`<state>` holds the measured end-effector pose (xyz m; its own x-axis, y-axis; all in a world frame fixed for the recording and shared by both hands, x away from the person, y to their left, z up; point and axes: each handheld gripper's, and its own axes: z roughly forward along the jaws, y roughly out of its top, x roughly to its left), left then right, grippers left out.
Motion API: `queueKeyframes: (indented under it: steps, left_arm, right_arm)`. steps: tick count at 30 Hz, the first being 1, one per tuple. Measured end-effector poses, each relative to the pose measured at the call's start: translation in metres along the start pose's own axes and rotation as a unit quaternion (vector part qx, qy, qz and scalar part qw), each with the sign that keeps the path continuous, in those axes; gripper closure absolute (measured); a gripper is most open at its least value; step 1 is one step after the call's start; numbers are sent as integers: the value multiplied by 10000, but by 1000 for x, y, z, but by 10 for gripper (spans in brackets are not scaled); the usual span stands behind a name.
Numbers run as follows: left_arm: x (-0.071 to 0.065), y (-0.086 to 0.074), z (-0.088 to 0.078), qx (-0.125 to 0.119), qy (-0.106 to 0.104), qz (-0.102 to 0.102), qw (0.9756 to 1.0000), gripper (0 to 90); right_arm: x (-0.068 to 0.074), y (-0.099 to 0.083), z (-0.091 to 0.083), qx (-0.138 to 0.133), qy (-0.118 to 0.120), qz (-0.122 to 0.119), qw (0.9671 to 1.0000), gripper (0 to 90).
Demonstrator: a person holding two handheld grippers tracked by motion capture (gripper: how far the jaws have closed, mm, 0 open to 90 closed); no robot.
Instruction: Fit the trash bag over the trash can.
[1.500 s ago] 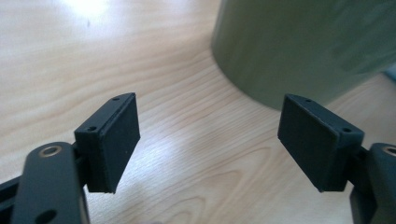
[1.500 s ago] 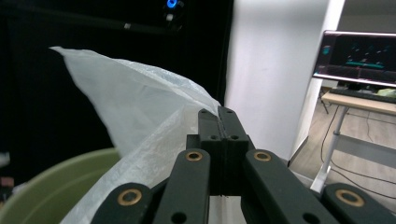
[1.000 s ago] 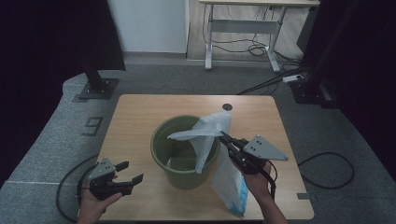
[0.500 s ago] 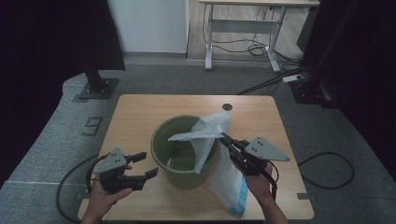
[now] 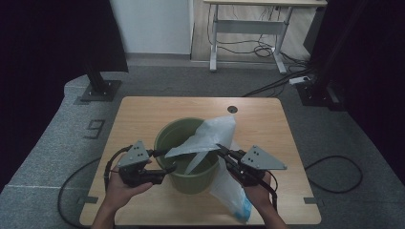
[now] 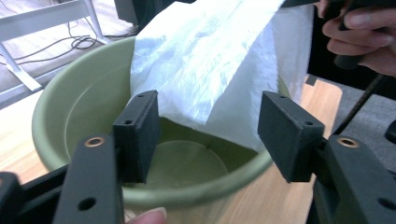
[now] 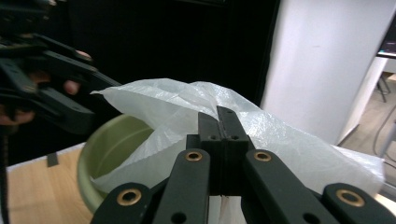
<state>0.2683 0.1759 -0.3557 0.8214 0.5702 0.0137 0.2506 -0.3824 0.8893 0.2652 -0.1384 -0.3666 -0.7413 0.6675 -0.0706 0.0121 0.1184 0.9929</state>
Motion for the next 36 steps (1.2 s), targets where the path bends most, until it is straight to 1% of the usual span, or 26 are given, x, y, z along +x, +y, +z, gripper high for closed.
queueKeyframes:
  steps: [2, 3, 4, 6, 8, 10, 12, 14, 15, 16, 17, 18, 19, 21, 23, 24, 25, 27, 28, 29, 31, 34, 36]
  left_arm:
    - [-1, 3, 4, -26, -18, 25, 10000, 442]
    - [-1, 4, 7, -45, -86, 49, 9999, 465]
    - [0, 4, 9, -49, -104, 52, 9999, 525]
    - [1, 4, 12, -31, -121, 51, 9999, 606]
    - [2, 4, 15, 2, -134, 47, 9999, 671]
    - [1, 3, 16, 15, -139, 55, 9999, 730]
    - [2, 1, 17, 20, -127, 20, 9999, 772]
    - [3, -1, 18, 44, -141, -34, 9999, 801]
    - [4, -2, 18, 63, -118, -74, 9999, 811]
    - [5, -3, 17, 68, -81, -115, 9999, 818]
    - [6, -5, 17, 56, -23, -128, 9999, 828]
    - [7, -6, 16, 44, 57, -148, 9999, 838]
    - [8, -8, 15, 37, 107, -178, 9998, 846]
    - [10, -11, 15, 5, 162, -253, 9995, 857]
    - [10, -13, 15, -1, 158, -314, 9994, 861]
    - [10, -14, 16, 20, 177, -307, 9994, 861]
    - [9, -15, 16, 36, 192, -293, 9994, 858]
    - [9, -17, 16, 57, 170, -300, 9994, 851]
    - [10, -18, 16, 68, 170, -312, 9993, 849]
    - [10, -19, 15, 76, 171, -329, 9993, 848]
    - [12, -20, 14, 78, 175, -358, 9992, 848]
    - [14, -21, 12, 63, 161, -372, 9992, 845]
    - [15, -21, 10, 76, 174, -369, 9991, 844]
  right_arm:
    - [0, 0, 0, 3, 15, 6, 10000, 888]
    - [1, 0, 1, 8, 50, 18, 10000, 888]
    - [2, 0, 1, 19, 90, 27, 10000, 888]
    - [2, -2, 2, 57, 128, 35, 9999, 879]
    - [2, -5, 2, 126, 224, 60, 9997, 823]
    - [2, -9, 1, 178, 350, 129, 9991, 790]
    - [3, -13, 0, 204, 428, 154, 9988, 746]
    - [4, -16, -1, 214, 451, 137, 9987, 674]
    - [5, -18, -3, 217, 455, 111, 9987, 621]
    - [8, -19, -6, 207, 367, 47, 9991, 557]
    - [11, -20, -10, 169, 171, -25, 9997, 510]
    - [14, -22, -14, 88, 25, -48, 9999, 459]
    - [16, -24, -19, 20, -45, 9, 10000, 433]
    - [19, -27, -27, -41, -104, 122, 9999, 401]
    - [23, -34, -32, -76, -162, 221, 9996, 382]
    - [25, -39, -33, -55, -168, 305, 9994, 371]
    - [28, -45, -33, 0, -180, 376, 9991, 360]
    - [35, -60, -32, 164, -248, 386, 9988, 346]
    - [37, -67, -32, 230, -330, 375, 9985, 339]
    - [39, -74, -32, 272, -424, 412, 9979, 335]
    - [39, -85, -32, 280, -540, 571, 9965, 334]
    - [37, -99, -29, 390, -665, 764, 9941, 349]
    - [35, -105, -26, 479, -762, 816, 9926, 357]
